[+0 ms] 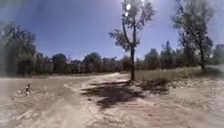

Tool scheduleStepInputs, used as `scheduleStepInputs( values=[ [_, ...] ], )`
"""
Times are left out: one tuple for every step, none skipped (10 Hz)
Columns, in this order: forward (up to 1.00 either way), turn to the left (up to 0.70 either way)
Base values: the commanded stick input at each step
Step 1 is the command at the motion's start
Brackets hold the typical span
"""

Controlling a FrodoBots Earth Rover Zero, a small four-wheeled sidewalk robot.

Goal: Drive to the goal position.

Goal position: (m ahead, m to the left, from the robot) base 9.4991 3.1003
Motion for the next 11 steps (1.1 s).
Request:
scheduleStepInputs(
  values=[
    [0.85, 0.24],
    [0.85, 0.33],
    [0.85, 0.34],
    [0.85, 0.34],
    [0.85, 0.34],
    [0.85, 0.34],
    [0.85, 0.34],
    [0.85, 0.05],
    [0.85, 0.00],
    [0.85, 0.00],
    [0.85, 0.00]
  ],
)
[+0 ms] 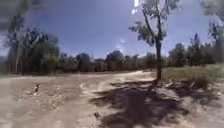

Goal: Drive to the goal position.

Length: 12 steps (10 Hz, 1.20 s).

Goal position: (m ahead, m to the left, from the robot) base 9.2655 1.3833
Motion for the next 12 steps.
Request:
scheduleStepInputs(
  values=[
    [0.85, 0.00],
    [0.85, 0.00],
    [0.85, 0.00],
    [0.85, 0.00],
    [0.85, 0.00],
    [0.85, 0.00],
    [0.85, 0.00],
    [0.85, 0.00],
    [0.85, -0.01],
    [0.85, -0.15],
    [0.85, -0.25],
    [0.85, -0.34]
  ],
)
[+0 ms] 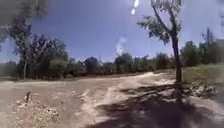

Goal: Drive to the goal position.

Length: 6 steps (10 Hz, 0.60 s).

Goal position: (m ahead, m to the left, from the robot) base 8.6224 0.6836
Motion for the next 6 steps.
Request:
scheduleStepInputs(
  values=[
    [0.85, -0.34],
    [0.85, -0.15],
    [0.85, 0.00],
    [0.85, 0.00],
    [0.85, 0.00],
    [0.85, 0.00]
  ],
)
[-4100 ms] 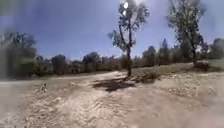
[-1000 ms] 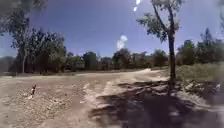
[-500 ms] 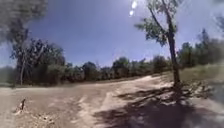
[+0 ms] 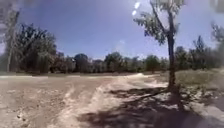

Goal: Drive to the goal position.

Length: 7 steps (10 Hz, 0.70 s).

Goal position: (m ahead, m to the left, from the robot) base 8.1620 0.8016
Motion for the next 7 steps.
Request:
scheduleStepInputs(
  values=[
    [0.85, 0.00],
    [0.85, 0.00],
    [0.85, 0.00],
    [0.85, 0.00],
    [0.85, 0.00],
    [0.85, 0.00],
    [0.85, 0.00]
  ],
)
